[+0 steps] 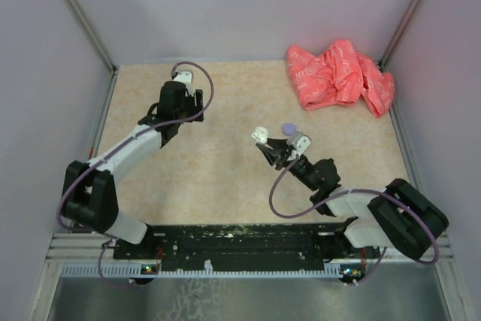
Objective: Insert the wireless bluetooth earbuds into the charging case
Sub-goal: Pick up the earbud from the center of the board.
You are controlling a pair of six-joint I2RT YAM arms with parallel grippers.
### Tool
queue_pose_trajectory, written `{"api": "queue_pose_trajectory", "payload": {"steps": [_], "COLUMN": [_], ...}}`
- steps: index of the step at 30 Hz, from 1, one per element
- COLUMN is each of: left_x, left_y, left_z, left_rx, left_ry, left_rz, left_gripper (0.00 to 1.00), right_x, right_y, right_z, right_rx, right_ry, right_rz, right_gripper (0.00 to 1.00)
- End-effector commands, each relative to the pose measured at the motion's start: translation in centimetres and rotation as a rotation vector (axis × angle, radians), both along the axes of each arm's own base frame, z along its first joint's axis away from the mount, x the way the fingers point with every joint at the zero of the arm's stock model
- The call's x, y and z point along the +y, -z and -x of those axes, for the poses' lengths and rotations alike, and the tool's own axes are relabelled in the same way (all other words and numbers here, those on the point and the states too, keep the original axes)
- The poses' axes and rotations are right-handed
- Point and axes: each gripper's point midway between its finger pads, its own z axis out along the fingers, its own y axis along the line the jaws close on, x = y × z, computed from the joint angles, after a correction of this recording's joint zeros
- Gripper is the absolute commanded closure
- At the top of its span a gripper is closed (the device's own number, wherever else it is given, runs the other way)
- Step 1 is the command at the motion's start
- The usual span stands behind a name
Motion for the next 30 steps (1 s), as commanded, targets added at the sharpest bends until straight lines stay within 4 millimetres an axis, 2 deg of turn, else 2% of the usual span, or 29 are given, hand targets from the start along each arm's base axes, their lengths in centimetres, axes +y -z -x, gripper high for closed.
{"api": "queue_pose_trajectory", "payload": {"steps": [1, 9, 12, 17, 24, 30], "left_x": [2.6, 6.8, 7.9, 9.8, 9.9, 9.7], "left_y": [1.5, 5.2, 6.1, 8.9, 11.2, 13.1], "left_z": [-3.6, -9.8, -11.6, -14.1, -16.5, -17.2], "left_rx": [0.055, 0.12, 0.116, 0.154, 0.181, 0.216], "left_ry": [-0.099, -0.233, -0.258, -0.295, -0.282, -0.266], "left_rz": [0.028, 0.023, 0.013, -0.008, -0.006, -0.016], "left_gripper": [0.3, 0.3, 0.3, 0.31, 0.33, 0.35], "right_x": [-0.4, -0.5, -0.6, -0.6, -0.7, -0.7], "right_y": [-1.2, -0.3, -0.2, 0.0, 0.5, 0.7], "right_z": [0.1, -0.4, -0.4, -0.4, -0.7, -0.9], "right_rx": [-0.058, -0.051, -0.051, -0.051, -0.041, -0.037], "right_ry": [0.017, 0.037, 0.038, 0.037, 0.04, 0.045], "right_rz": [-0.037, -0.009, -0.009, -0.007, -0.003, 0.002], "right_gripper": [1.0, 1.0, 1.0, 1.0, 1.0, 1.0]}}
